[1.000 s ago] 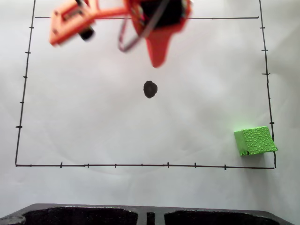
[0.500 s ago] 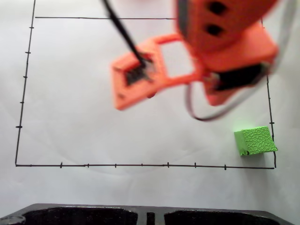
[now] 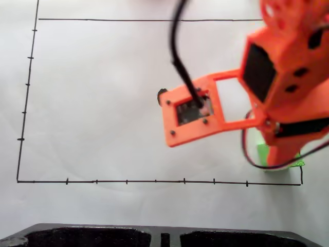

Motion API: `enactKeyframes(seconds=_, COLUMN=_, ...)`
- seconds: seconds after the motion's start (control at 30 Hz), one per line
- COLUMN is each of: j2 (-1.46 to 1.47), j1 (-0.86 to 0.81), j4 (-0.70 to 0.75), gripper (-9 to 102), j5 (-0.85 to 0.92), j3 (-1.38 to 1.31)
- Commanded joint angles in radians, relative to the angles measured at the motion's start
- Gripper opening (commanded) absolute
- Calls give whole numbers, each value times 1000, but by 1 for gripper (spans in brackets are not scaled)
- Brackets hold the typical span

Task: Grasp the colored block, Place it on the black dot, and then return the arm to the default position.

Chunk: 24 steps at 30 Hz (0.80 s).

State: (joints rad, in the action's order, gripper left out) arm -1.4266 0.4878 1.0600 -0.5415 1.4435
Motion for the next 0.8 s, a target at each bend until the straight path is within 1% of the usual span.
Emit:
enactKeyframes(seconds=0.0, j2=9, j1=-5, j4=0, gripper=31, j5=-3, j3=-66)
enactKeyframes(seconds=0.1, j2=44, j1=3, j4=5, gripper=34, j5=-6, j3=-92)
enactKeyframes(seconds=0.57, j2=261, j1=25, j4=92, gripper=34, j5=-26, j3=-322)
enactKeyframes(seconds=0.77, j2=325, j1=44, j4=115, gripper=33, j5=-21, j3=-376)
